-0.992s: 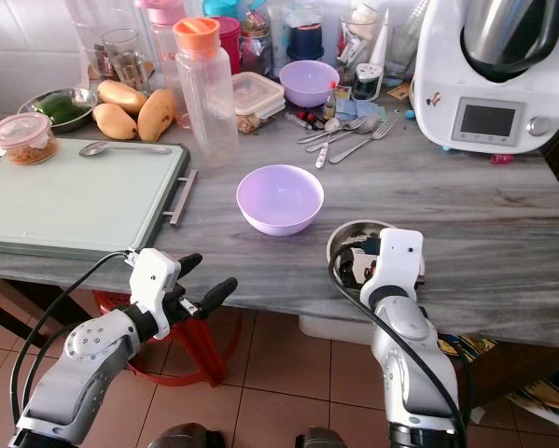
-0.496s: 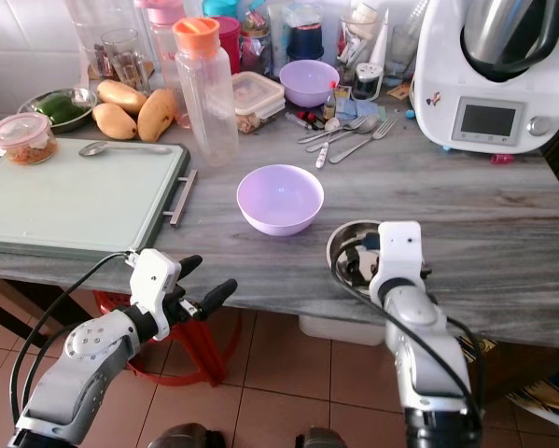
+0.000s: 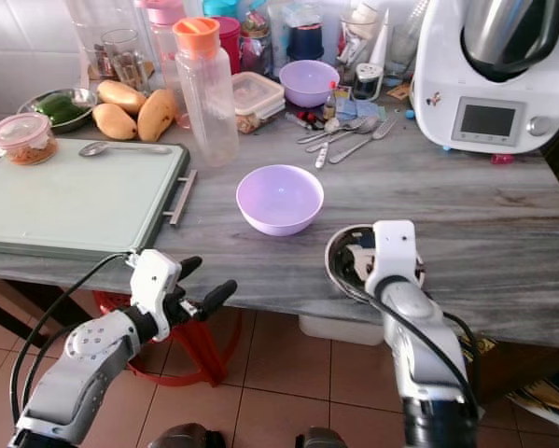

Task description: Setting the table

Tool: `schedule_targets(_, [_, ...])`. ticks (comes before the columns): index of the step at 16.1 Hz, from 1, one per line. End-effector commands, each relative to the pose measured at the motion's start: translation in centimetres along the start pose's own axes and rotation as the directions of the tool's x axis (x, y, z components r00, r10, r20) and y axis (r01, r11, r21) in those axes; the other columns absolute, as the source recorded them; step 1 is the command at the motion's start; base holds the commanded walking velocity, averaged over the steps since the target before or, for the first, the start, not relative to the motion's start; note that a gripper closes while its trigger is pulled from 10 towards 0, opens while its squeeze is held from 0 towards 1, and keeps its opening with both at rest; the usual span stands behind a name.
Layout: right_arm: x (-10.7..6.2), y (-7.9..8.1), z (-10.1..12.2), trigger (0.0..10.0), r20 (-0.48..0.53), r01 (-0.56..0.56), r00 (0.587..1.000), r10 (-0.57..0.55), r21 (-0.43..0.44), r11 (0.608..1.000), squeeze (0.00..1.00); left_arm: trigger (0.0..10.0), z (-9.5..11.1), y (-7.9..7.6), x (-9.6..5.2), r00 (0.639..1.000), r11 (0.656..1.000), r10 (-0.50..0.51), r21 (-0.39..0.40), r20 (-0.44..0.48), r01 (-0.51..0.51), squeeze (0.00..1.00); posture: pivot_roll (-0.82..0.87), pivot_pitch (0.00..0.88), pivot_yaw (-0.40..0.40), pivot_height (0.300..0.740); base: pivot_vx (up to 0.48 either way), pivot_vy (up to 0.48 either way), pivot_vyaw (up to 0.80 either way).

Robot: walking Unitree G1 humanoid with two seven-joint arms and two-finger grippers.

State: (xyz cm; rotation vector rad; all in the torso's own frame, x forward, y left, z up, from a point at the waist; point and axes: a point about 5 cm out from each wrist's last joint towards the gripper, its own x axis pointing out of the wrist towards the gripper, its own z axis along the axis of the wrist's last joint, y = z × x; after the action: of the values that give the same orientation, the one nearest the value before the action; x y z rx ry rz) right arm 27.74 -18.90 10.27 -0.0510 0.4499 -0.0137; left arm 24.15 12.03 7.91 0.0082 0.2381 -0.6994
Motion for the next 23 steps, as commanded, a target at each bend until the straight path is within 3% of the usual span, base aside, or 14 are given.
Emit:
schedule_targets(1, [0.2,0.2,0.2,10.0,0.007,-0.013,1.0,0.013,0.007,1.0,0.0,10.0,0.2,0.2,-0.2,1.0,1.0,0.01,0.01,-0.003,-0.01,0.0,-0.03,0.0,0.03,0.74,0.0,0.0,0.0])
schedule_targets(15, [2.4,1.7,1.3,10.0,0.044,-0.064,0.997,0.062,0.03,0.998,0.0,10.0,0.3,0.1,-0.1,1.0,1.0,0.011,0.008,-0.003,-0.011,0.0,-0.03,0.0,0.03,0.74,0.0,0.0,0.0])
schedule_targets(20, [2.1,2.1,1.2,10.0,0.05,-0.083,0.995,0.081,0.046,0.995,0.0,10.0,0.3,0.0,-0.1,1.0,1.0,0.009,0.005,-0.003,-0.009,0.0,-0.03,0.0,0.031,0.74,0.0,0.0,0.0])
schedule_targets(23, [0.9,1.4,1.1,10.0,0.062,-0.07,0.996,0.066,0.055,0.996,0.0,10.0,0.3,0.0,-0.1,1.0,1.0,0.009,0.005,-0.003,-0.009,0.0,-0.04,0.0,0.03,0.74,0.0,0.0,0.0])
